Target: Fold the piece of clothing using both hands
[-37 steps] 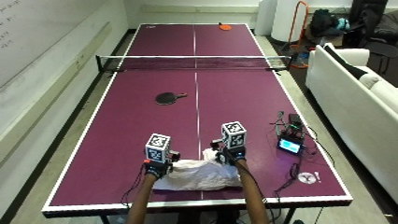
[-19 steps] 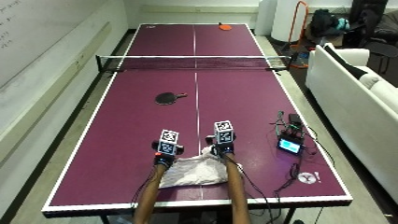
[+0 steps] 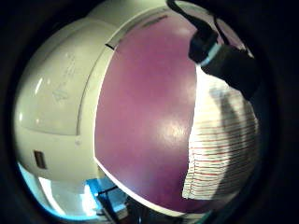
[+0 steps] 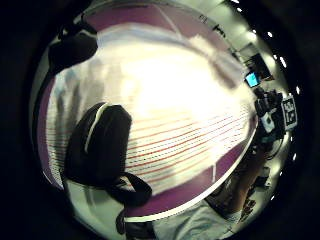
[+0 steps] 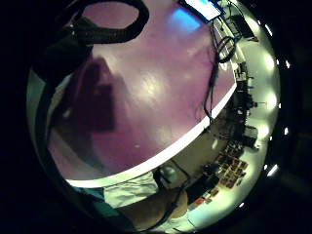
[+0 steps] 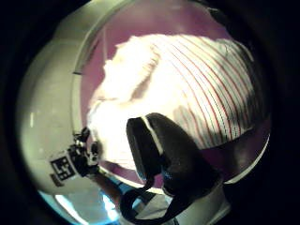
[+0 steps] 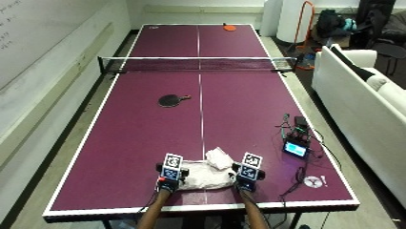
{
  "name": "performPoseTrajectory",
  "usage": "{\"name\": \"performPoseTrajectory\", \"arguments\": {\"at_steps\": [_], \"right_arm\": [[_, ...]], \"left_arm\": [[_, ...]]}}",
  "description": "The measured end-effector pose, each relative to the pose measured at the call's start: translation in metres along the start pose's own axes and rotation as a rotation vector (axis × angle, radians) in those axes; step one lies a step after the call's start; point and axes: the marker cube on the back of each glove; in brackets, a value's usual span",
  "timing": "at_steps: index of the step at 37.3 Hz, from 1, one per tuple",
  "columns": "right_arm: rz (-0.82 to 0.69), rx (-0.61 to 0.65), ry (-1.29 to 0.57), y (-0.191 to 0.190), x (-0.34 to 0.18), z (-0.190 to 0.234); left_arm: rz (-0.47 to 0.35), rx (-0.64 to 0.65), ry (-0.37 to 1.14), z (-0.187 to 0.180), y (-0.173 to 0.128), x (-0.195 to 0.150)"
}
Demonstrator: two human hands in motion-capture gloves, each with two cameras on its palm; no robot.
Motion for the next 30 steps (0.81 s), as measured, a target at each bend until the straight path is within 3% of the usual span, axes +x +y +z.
{"name": "performPoseTrajectory", "arguments": {"at_steps": [3, 8, 15, 19, 22, 25, 27, 30], "right_arm": [[0.007, -0.004, 0.062, 0.001, 0.001, 0.007], [0.041, 0.081, 0.139, -0.019, 0.008, 0.009], [0.059, 0.122, 0.062, -0.044, 0.022, -0.006], [0.066, 0.059, -0.055, -0.038, 0.020, -0.026], [0.085, 0.004, -0.181, -0.040, 0.016, -0.038], [-0.001, 0.035, -0.345, -0.082, -0.007, -0.024], [-0.084, 0.086, -0.406, -0.107, -0.032, -0.017], [-0.189, 0.122, -0.388, -0.097, -0.080, -0.034]], "left_arm": [[0.024, -0.040, -0.030, 0.005, 0.005, 0.009], [0.058, -0.040, 0.082, 0.012, 0.000, 0.031], [0.070, -0.004, 0.121, 0.009, -0.014, 0.059], [0.098, 0.027, 0.133, 0.007, -0.024, 0.072], [0.082, 0.028, 0.110, 0.002, -0.027, 0.068], [0.059, -0.031, 0.132, -0.010, -0.022, 0.055], [0.028, 0.013, 0.189, -0.021, -0.029, 0.040], [-0.028, 0.095, 0.300, -0.024, -0.046, 0.011]]}}
